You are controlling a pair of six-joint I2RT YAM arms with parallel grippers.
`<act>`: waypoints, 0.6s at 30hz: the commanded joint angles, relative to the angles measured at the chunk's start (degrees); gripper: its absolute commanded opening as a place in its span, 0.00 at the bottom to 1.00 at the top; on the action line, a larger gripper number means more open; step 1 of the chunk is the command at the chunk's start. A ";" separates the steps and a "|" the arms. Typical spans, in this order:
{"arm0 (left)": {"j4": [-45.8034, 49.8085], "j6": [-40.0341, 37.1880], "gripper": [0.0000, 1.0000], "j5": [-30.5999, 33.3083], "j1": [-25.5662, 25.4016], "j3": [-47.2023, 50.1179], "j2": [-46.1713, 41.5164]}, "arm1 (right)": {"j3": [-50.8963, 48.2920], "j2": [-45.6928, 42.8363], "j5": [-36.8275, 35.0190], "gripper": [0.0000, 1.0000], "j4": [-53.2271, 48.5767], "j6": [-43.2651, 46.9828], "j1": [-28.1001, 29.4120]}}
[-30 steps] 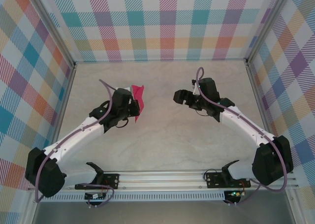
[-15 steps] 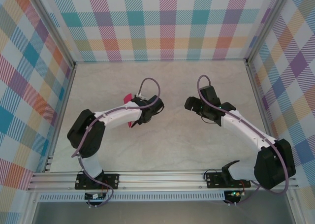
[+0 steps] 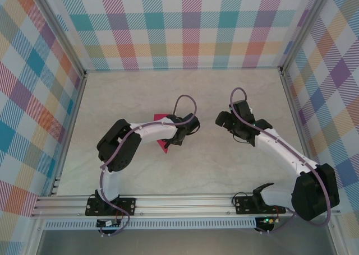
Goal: Fold a paper plane with a square sheet of paper (pick it up from the middle)
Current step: Turn over the paper at the center of the table.
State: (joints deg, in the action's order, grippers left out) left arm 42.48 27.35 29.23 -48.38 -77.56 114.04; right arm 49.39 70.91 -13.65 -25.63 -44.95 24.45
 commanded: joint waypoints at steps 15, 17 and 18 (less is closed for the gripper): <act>-25.53 6.43 0.78 -29.14 16.26 26.65 -33.76 | 17.69 19.92 12.95 0.63 0.67 12.60 14.01; -26.05 8.25 0.79 -30.76 20.09 30.77 -37.31 | 20.54 23.57 13.57 0.60 0.75 12.60 17.05; -27.93 9.00 0.80 -31.05 22.21 32.63 -38.98 | 22.31 25.50 14.14 0.59 0.71 12.71 18.50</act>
State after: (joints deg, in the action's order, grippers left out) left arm 18.59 32.60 2.72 -29.95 -49.19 78.39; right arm 68.16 93.17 -1.67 -24.95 -33.50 40.07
